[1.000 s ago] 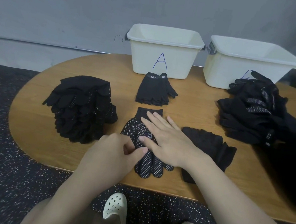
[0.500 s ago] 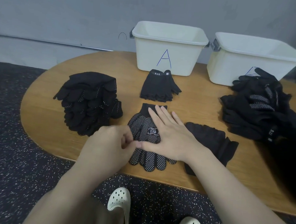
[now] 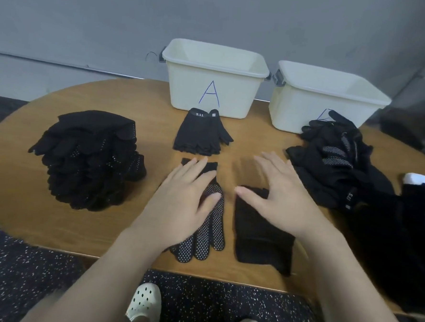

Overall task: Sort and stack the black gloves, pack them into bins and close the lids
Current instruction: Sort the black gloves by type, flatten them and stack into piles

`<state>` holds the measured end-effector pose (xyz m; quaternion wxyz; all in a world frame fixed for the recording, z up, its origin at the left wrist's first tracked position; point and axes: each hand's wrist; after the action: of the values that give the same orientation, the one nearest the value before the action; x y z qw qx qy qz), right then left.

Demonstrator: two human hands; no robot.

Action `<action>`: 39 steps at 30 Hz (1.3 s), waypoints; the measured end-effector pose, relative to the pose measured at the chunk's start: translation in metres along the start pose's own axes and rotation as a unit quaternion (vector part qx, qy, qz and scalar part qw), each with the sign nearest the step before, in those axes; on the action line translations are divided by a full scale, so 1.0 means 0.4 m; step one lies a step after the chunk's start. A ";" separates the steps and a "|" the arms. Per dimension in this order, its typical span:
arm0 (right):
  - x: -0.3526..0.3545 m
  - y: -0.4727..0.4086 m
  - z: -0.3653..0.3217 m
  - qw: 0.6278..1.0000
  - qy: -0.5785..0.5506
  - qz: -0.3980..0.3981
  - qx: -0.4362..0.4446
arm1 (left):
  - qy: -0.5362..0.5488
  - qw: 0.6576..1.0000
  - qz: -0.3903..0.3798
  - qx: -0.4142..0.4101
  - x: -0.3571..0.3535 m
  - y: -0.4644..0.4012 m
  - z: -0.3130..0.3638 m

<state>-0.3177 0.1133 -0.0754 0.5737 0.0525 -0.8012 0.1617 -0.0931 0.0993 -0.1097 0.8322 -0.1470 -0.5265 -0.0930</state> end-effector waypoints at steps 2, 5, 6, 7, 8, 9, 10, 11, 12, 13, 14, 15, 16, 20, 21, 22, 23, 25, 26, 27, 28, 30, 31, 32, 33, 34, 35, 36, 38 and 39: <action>0.006 0.008 0.054 0.997 0.011 0.060 -0.043 | -0.045 0.998 -0.033 0.005 -0.023 -0.009 0.011; 0.011 0.019 0.117 0.985 0.036 0.132 -0.104 | -0.092 0.994 -0.062 0.021 -0.044 -0.026 0.012; 0.013 0.022 0.130 0.979 0.034 0.159 -0.124 | -0.101 0.992 -0.067 0.022 -0.049 -0.032 0.012; 0.016 0.023 0.140 0.972 0.026 0.184 -0.145 | -0.108 0.991 -0.071 0.019 -0.052 -0.038 0.012; 0.016 0.024 0.148 0.966 0.021 0.198 -0.165 | -0.113 0.991 -0.073 0.014 -0.053 -0.042 0.012; 0.016 0.023 0.155 0.962 0.024 0.200 -0.183 | -0.116 0.990 -0.075 0.009 -0.054 -0.046 0.013; 0.015 0.020 0.162 0.960 0.036 0.192 -0.199 | -0.115 0.990 -0.076 0.006 -0.054 -0.048 0.014; 0.012 0.017 0.169 0.959 0.051 0.181 -0.212 | -0.113 0.991 -0.078 0.004 -0.053 -0.051 0.016; 0.009 0.014 0.175 0.957 0.064 0.171 -0.224 | -0.111 0.991 -0.080 0.002 -0.054 -0.053 0.016; 0.008 0.010 0.180 0.955 0.075 0.164 -0.237 | -0.111 0.990 -0.082 0.001 -0.055 -0.056 0.018; 0.007 0.007 0.187 0.951 0.085 0.158 -0.251 | -0.114 0.990 -0.081 0.001 -0.056 -0.060 0.019; 0.006 0.003 0.192 0.948 0.094 0.154 -0.262 | -0.117 0.990 -0.079 0.000 -0.058 -0.063 0.021; 0.004 0.000 0.197 0.945 0.100 0.155 -0.271 | -0.119 0.990 -0.076 -0.001 -0.059 -0.065 0.021; -0.007 -0.012 0.210 0.934 0.092 0.195 -0.285 | -0.108 0.991 -0.073 -0.005 -0.059 -0.064 0.017; -0.008 -0.014 0.211 0.932 0.094 0.209 -0.280 | -0.103 0.992 -0.074 -0.006 -0.058 -0.065 0.015; -0.008 -0.015 0.211 0.930 0.095 0.224 -0.274 | -0.099 0.992 -0.074 -0.006 -0.057 -0.065 0.013; -0.006 -0.018 0.210 0.929 0.092 0.243 -0.266 | -0.096 0.993 -0.075 -0.006 -0.057 -0.067 0.012; -0.001 -0.022 0.200 0.924 0.070 0.289 -0.238 | -0.089 0.993 -0.075 -0.004 -0.054 -0.069 0.012; 0.002 -0.023 0.194 0.921 0.054 0.318 -0.217 | -0.083 0.994 -0.073 -0.002 -0.054 -0.068 0.013; 0.004 -0.025 0.188 0.917 0.037 0.348 -0.192 | -0.075 0.995 -0.069 0.001 -0.054 -0.067 0.016; 0.008 -0.027 0.181 0.912 0.021 0.373 -0.168 | -0.070 0.995 -0.064 0.005 -0.054 -0.066 0.019; 0.015 -0.035 0.164 0.905 -0.005 0.405 -0.129 | -0.061 0.997 -0.047 0.015 -0.055 -0.064 0.028; 0.017 -0.040 0.154 0.903 -0.020 0.413 -0.115 | -0.053 0.998 -0.034 0.018 -0.056 -0.063 0.034; 0.018 -0.044 0.143 0.902 -0.036 0.418 -0.104 | -0.048 0.999 -0.020 0.018 -0.057 -0.061 0.041; 0.019 -0.048 0.132 0.901 -0.054 0.420 -0.094 | -0.045 0.999 -0.007 0.016 -0.057 -0.059 0.047; 0.018 -0.051 0.121 0.901 -0.075 0.420 -0.082 | -0.042 0.999 0.004 0.013 -0.058 -0.058 0.052; 0.017 -0.055 0.112 0.901 -0.097 0.417 -0.071 | -0.033 0.999 0.015 0.009 -0.057 -0.057 0.055; 0.016 -0.058 0.103 0.901 -0.116 0.413 -0.064 | -0.020 0.999 0.025 0.006 -0.057 -0.055 0.058; 0.016 -0.064 0.088 0.900 -0.145 0.407 -0.055 | 0.012 0.999 0.047 0.002 -0.055 -0.053 0.061; 0.017 -0.067 0.082 0.899 -0.157 0.405 -0.049 | 0.028 0.998 0.054 0.002 -0.053 -0.052 0.065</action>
<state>-0.3424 0.0781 -0.0733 0.3269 -0.2804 -0.8398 0.3305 -0.1304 0.0886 -0.1153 0.8508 -0.1706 -0.4943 -0.0514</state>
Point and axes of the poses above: each hand's wrist, its own y-axis away from the middle knuckle, its own x-axis out of the back of the hand, z = x × y, and after that the axes turned 10 degrees about x, right-handed
